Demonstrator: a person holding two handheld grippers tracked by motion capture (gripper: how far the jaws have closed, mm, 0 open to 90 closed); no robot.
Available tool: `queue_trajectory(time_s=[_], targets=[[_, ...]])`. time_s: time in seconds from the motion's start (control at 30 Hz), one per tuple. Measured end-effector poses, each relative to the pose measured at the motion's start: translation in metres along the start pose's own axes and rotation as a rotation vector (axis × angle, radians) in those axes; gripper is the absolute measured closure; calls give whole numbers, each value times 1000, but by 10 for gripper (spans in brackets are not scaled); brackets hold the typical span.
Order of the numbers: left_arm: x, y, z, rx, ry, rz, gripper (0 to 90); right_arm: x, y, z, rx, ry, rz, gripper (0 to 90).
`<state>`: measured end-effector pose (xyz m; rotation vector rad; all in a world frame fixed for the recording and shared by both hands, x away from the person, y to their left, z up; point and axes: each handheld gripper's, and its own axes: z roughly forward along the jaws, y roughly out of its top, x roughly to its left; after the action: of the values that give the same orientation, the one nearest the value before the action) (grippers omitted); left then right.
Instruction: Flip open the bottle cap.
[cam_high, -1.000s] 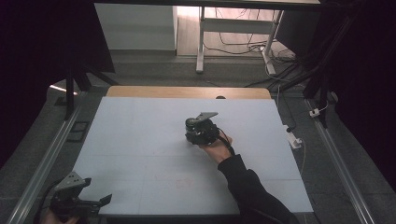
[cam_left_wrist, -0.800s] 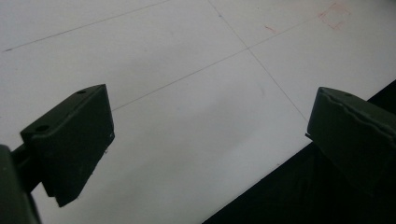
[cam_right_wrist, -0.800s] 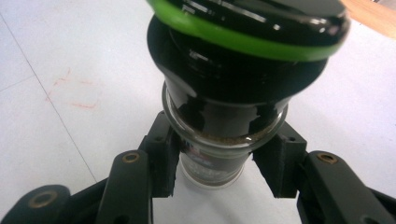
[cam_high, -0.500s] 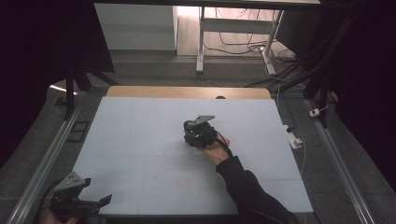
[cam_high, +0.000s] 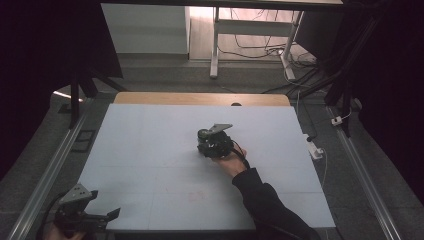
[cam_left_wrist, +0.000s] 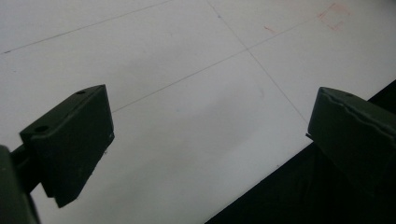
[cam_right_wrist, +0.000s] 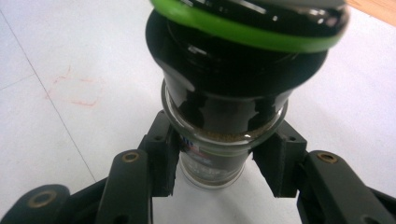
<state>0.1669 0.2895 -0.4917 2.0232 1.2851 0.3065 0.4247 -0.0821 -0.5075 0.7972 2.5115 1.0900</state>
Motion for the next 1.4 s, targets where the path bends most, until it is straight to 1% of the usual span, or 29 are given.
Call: queue_trajectory(time_s=[0.1, 0.27, 0.37, 0.47, 0.53, 0.57, 0.6, 0.63, 0.67, 0.77, 0.9, 0.93, 1.03, 1.17, 1.27, 1.3, 1.4], targets=[[1, 0, -1, -5, -2, -4, 8, 0, -1, 0, -4, 2, 5, 524], [-1, 1, 0, 5, 6, 6, 0, -1, -1, 0, -7, 5, 6, 524], [-2, 2, 1, 2, 1, 9, 0, -1, -1, 1, -6, 7, 4, 524], [-3, 4, 2, -7, -19, 17, 0, -1, -1, 1, -4, 9, 2, 524], [-4, 5, 2, -7, -22, 31, 0, -1, -1, 1, -4, 9, 1, 525], [-5, 7, 3, -6, -28, 47, 0, -1, -1, 1, -4, 9, 0, 525], [-5, 7, 3, -6, -28, 47, 0, -1, -1, 1, -4, 9, 0, 525], [-5, 8, 4, -8, -43, 57, 0, -1, -1, 1, -4, 10, -1, 524], [-5, 8, 4, -8, -43, 57, 0, -2, -1, 1, -4, 10, -2, 524], [-4, 11, 5, -30, -56, 76, 0, -2, -1, 1, -5, 14, -2, 524], [-3, 14, 8, -32, -67, 82, 0, -2, -1, 1, -3, 16, -5, 524], [-2, 15, 9, -30, -72, 82, 0, -2, -1, 1, -3, 17, -4, 524], [0, 18, 15, -25, -106, 84, 0, -2, -1, 1, -2, 18, -3, 524], [0, 23, 20, -28, -115, 94, 0, -2, -1, 1, -2, 18, -3, 524], [0, 27, 24, -37, -137, 101, 0, -2, -1, 1, -2, 20, -3, 524], [0, 28, 26, -43, -141, 106, 0, -2, -1, 1, -2, 20, -3, 524], [0, 33, 31, -42, -134, 126, 0, -3, -1, 1, 0, 21, -2, 524]])
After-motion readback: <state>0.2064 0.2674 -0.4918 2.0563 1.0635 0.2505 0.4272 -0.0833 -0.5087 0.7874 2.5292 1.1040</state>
